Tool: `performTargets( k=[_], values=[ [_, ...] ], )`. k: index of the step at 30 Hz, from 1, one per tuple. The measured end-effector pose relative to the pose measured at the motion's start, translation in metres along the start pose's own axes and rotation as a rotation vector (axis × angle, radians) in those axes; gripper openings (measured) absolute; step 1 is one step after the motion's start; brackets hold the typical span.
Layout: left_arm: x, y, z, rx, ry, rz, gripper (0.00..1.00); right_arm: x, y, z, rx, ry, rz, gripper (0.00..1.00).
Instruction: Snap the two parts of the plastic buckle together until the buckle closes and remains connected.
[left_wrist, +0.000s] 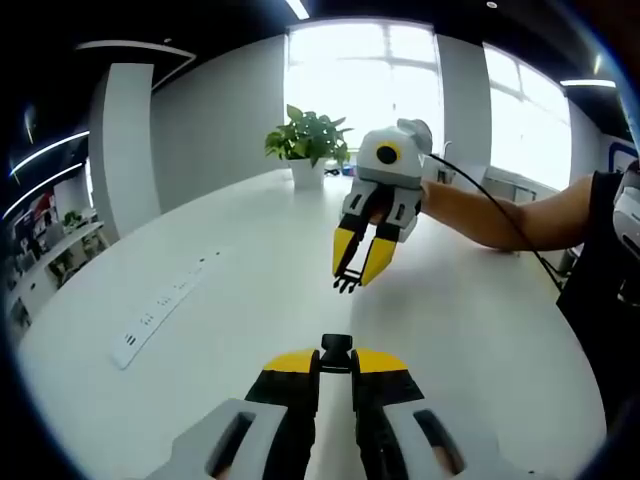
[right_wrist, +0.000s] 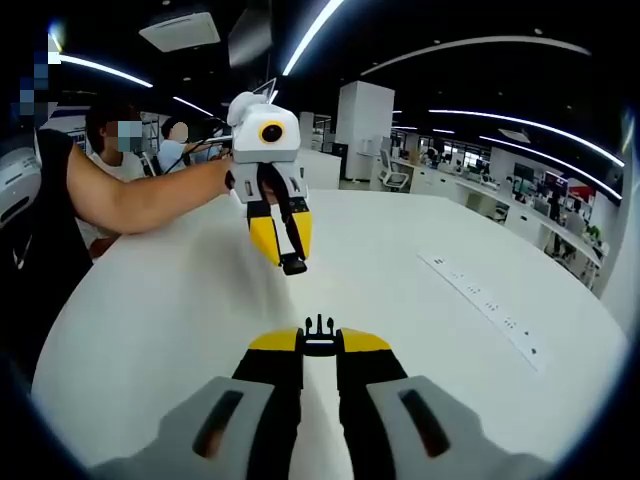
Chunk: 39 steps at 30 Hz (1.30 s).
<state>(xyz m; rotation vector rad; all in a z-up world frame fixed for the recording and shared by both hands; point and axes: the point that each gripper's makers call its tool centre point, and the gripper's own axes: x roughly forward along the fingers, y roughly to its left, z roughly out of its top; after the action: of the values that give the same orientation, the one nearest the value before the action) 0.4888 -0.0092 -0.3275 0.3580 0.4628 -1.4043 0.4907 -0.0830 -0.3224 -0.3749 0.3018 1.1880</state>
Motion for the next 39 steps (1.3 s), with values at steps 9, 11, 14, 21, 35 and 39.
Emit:
performTargets(
  k=[9, 11, 14, 21, 35, 39],
  values=[
    [-0.002, -0.001, -0.001, 0.001, 0.001, 0.006, 0.11, 0.0, -0.002, -0.001, -0.002, -0.001, -0.006, 0.11],
    [-0.002, 0.0, -0.002, 0.003, 0.003, 0.012, 0.11, 0.001, -0.001, -0.001, -0.002, 0.0, -0.006, 0.11],
    [-0.004, 0.0, -0.003, -0.001, -0.002, 0.012, 0.11, 0.001, -0.001, -0.002, 0.001, -0.001, -0.005, 0.11],
    [-0.005, 0.001, -0.005, -0.007, -0.012, 0.014, 0.11, 0.002, 0.001, -0.004, 0.007, -0.005, -0.006, 0.11],
    [-0.012, -0.013, -0.011, -0.012, -0.011, 0.02, 0.11, -0.001, 0.017, 0.002, -0.003, -0.019, -0.012, 0.11],
    [-0.013, -0.013, -0.016, -0.019, -0.005, 0.028, 0.11, -0.002, 0.02, 0.004, -0.003, -0.025, -0.008, 0.11]
  ],
)
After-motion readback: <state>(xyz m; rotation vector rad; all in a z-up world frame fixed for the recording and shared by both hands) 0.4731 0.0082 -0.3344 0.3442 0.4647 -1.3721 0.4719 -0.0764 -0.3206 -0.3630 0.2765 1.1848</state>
